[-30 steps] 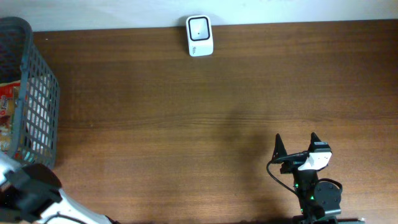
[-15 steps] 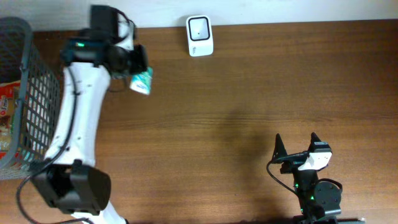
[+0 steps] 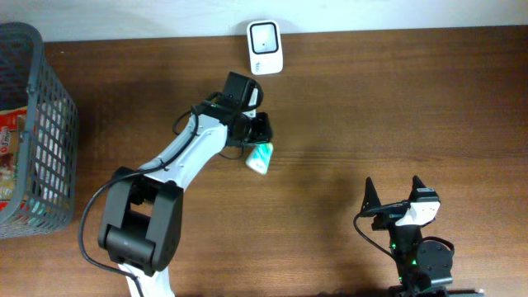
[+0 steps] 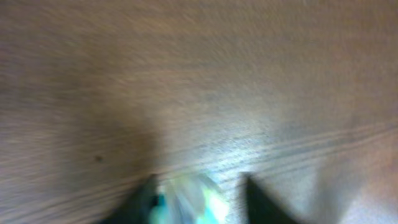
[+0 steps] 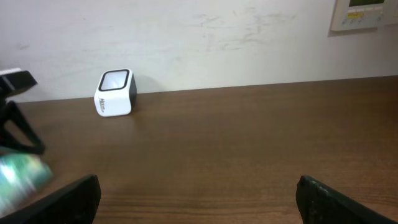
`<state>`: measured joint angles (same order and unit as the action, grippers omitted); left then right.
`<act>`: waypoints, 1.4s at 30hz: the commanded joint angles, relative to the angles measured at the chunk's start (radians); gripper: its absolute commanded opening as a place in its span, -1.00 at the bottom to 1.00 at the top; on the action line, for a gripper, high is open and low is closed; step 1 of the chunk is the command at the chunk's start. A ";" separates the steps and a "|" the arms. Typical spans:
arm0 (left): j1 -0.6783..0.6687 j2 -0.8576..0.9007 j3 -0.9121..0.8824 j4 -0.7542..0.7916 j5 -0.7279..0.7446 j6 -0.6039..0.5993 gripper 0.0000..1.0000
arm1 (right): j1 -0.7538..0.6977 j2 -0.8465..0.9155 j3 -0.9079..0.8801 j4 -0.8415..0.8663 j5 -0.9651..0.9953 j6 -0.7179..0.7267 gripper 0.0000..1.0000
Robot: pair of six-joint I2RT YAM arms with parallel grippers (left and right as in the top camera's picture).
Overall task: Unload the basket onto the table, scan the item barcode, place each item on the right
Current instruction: 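Carry the green mint pack to the table center and release it, then take the spaghetti package from the basket with the left gripper and place it center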
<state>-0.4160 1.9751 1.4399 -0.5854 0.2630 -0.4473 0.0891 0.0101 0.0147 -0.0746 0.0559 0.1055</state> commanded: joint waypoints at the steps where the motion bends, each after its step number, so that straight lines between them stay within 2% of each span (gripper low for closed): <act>1: -0.008 0.007 -0.003 0.009 0.031 -0.012 0.98 | 0.007 -0.006 -0.009 -0.001 0.005 0.003 0.97; 4: 0.051 -0.032 0.083 -0.049 0.008 0.035 0.98 | 0.007 -0.006 -0.009 -0.001 0.005 0.003 0.97; 5: 0.080 -0.065 0.149 -0.106 -0.046 0.083 0.98 | 0.007 -0.006 -0.009 -0.001 0.005 0.003 0.97; 8: 0.152 -0.157 0.424 -0.332 -0.222 0.357 0.98 | 0.007 -0.006 -0.009 -0.001 0.005 0.003 0.97; 11: 0.251 -0.166 0.636 -0.479 -0.327 0.375 0.98 | 0.007 -0.006 -0.009 -0.001 0.005 0.003 0.97; 14: 0.502 -0.166 0.787 -0.550 -0.358 0.373 0.98 | 0.007 -0.006 -0.009 -0.001 0.005 0.003 0.97; 16: 0.670 -0.167 0.790 -0.575 -0.472 0.306 0.99 | 0.007 -0.006 -0.009 -0.001 0.005 0.003 0.97; 19: 0.821 -0.167 0.787 -0.587 -0.478 0.305 0.98 | 0.007 -0.006 -0.009 -0.001 0.005 0.003 0.97; 20: 0.930 -0.167 0.786 -0.597 -0.478 0.306 0.99 | 0.007 -0.006 -0.009 -0.001 0.005 0.003 0.97; 21: 0.968 -0.163 0.786 -0.611 -0.481 0.307 0.99 | 0.007 -0.006 -0.009 -0.001 0.005 0.003 0.98; 23: 1.061 -0.138 0.760 -0.674 -0.507 0.362 0.96 | 0.007 -0.006 -0.009 -0.001 0.005 0.003 0.97; 27: 1.180 -0.135 0.545 -0.610 -0.408 0.616 0.99 | 0.007 -0.006 -0.009 -0.001 0.005 0.003 0.97; 29: 1.185 -0.135 0.378 -0.510 -0.349 0.771 0.87 | 0.007 -0.006 -0.009 -0.001 0.005 0.003 0.97; 30: 1.185 -0.135 0.313 -0.448 -0.349 0.815 0.91 | 0.007 -0.006 -0.009 -0.001 0.005 0.003 0.97; 31: 1.186 -0.135 0.249 -0.367 -0.368 0.824 1.00 | 0.007 -0.006 -0.009 0.000 0.005 0.003 0.97; 32: 1.188 -0.135 0.208 -0.298 -0.368 0.824 0.99 | 0.007 -0.006 -0.009 -0.001 0.005 0.003 0.97; 33: 1.189 -0.124 0.138 -0.167 -0.362 0.847 0.99 | 0.007 -0.006 -0.009 -0.001 0.005 0.003 0.97; 36: 1.190 -0.031 0.113 -0.075 -0.365 1.023 0.99 | 0.007 -0.006 -0.009 0.000 0.005 0.003 0.97; 40: 1.201 0.080 0.113 -0.002 -0.364 1.025 0.99 | 0.007 -0.006 -0.009 -0.001 0.005 0.003 0.97; 41: 1.202 0.101 0.113 0.002 -0.364 1.025 0.94 | 0.007 -0.006 -0.009 -0.001 0.005 0.003 0.98; 42: 1.203 0.113 0.113 0.002 -0.364 1.025 0.68 | 0.007 -0.006 -0.009 -0.001 0.005 0.003 0.97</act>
<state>0.7792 2.0521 1.5639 -0.5877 -0.1089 0.5583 0.0887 0.0101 0.0147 -0.0742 0.0559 0.1059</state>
